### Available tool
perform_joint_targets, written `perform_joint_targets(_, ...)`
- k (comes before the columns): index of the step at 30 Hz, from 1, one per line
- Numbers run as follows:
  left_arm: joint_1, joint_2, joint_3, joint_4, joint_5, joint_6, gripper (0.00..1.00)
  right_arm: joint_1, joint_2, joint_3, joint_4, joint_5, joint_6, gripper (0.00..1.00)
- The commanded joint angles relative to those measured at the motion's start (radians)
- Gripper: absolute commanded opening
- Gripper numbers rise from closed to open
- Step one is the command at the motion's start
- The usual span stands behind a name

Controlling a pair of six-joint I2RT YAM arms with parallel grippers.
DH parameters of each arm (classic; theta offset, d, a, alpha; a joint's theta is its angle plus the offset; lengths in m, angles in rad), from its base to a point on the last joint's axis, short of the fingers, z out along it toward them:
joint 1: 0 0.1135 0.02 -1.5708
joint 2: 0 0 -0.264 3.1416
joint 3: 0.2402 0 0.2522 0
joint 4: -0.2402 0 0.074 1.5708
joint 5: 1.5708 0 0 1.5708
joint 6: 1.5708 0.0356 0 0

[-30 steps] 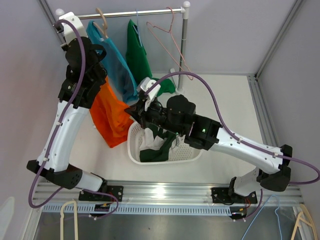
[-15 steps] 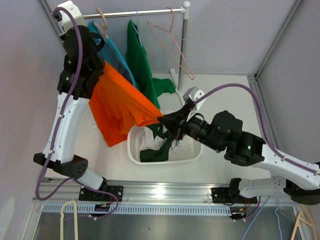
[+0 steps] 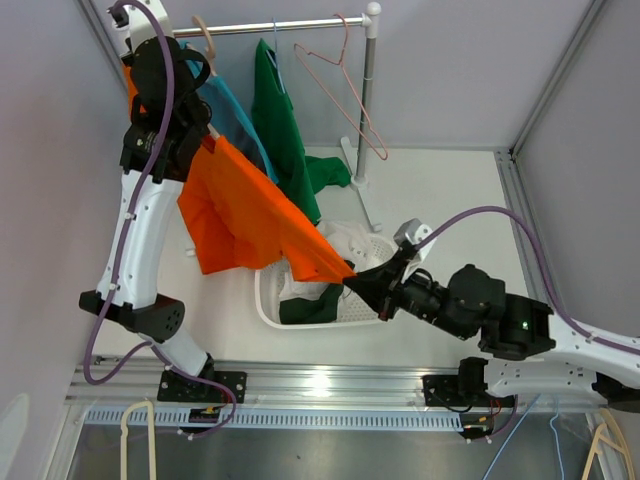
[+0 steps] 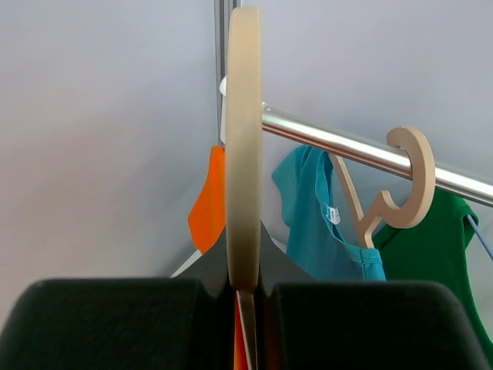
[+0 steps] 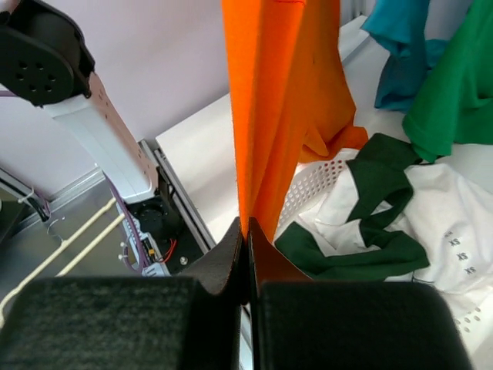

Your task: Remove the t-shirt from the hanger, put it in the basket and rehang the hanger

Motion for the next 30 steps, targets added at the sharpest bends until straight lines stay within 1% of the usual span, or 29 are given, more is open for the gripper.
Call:
perform_joint_targets(1,0.023,-0.003,0.058,0.1,0.024,0.029,0.01,0.017,-0.031,0.036,-0.086,0.035,-0.01,0.0)
perform_joint_targets(4,0.026,-0.001,0.077,0.07,0.042,0.014,0.01,0.016,-0.016,-0.004,-0.086,0.033,0.01,0.0)
perform_joint_targets(6,0.028,0.0,0.12,0.032,0.056,-0.014,0.01,0.019,0.022,-0.071,-0.012,0.03,0.008,0.0)
perform_joint_targets(8,0.026,-0.007,0.134,0.045,0.059,-0.003,0.01,0.019,0.064,-0.099,0.053,0.017,0.019,0.0)
perform_joint_targets(10,0.026,-0.003,0.149,0.053,0.062,0.021,0.01,0.02,0.108,-0.125,0.078,-0.002,0.051,0.0)
perform_joint_targets(11,0.026,0.007,0.18,0.047,0.06,0.026,0.01,0.024,0.112,-0.136,0.087,-0.003,0.063,0.0)
perform_joint_targets(14,0.026,0.01,0.194,0.036,0.064,0.022,0.01,0.033,0.084,-0.221,0.089,0.013,0.12,0.0)
perform_joint_targets(16,0.026,-0.003,0.191,0.001,0.08,-0.013,0.01,0.033,0.049,-0.287,0.098,0.029,0.129,0.0)
perform_joint_targets(18,0.024,-0.035,0.182,-0.059,0.109,-0.041,0.01,0.025,0.05,-0.298,0.126,0.067,0.111,0.0)
perform_joint_targets(19,0.021,-0.048,0.168,-0.082,0.123,-0.104,0.01,0.014,0.076,-0.282,0.144,0.069,0.096,0.0)
perform_joint_targets(20,0.015,-0.065,0.151,-0.1,0.139,-0.124,0.01,-0.002,0.098,-0.262,0.185,0.063,0.076,0.0)
perform_joint_targets(21,0.008,-0.082,0.14,-0.122,0.168,-0.145,0.01,-0.045,0.122,-0.234,0.205,0.031,0.035,0.0)
perform_joint_targets(22,-0.017,-0.12,0.131,-0.152,0.169,-0.165,0.01,-0.068,0.153,-0.2,0.225,0.009,0.016,0.0)
perform_joint_targets(23,-0.032,-0.14,0.098,-0.166,0.172,-0.175,0.01,-0.096,0.227,-0.112,0.25,-0.018,-0.004,0.0)
perform_joint_targets(24,-0.044,-0.159,0.091,-0.188,0.183,-0.211,0.01,-0.125,0.269,-0.056,0.253,-0.07,-0.039,0.0)
perform_joint_targets(25,-0.063,-0.195,0.088,-0.252,0.229,-0.242,0.01,-0.18,0.315,0.005,0.255,-0.101,-0.057,0.0)
perform_joint_targets(26,-0.071,-0.213,0.085,-0.286,0.264,-0.27,0.01,-0.206,0.405,0.13,0.256,-0.135,-0.076,0.0)
perform_joint_targets(28,-0.087,-0.249,0.084,-0.346,0.347,-0.342,0.01,-0.26,0.49,0.25,0.27,-0.224,-0.125,0.0)
perform_joint_targets(29,-0.098,-0.288,0.065,-0.387,0.359,-0.356,0.01,-0.274,0.531,0.312,0.272,-0.249,-0.136,0.0)
perform_joint_targets(30,-0.11,-0.309,0.052,-0.393,0.364,-0.359,0.01,-0.285,0.612,0.434,0.269,-0.269,-0.143,0.0)
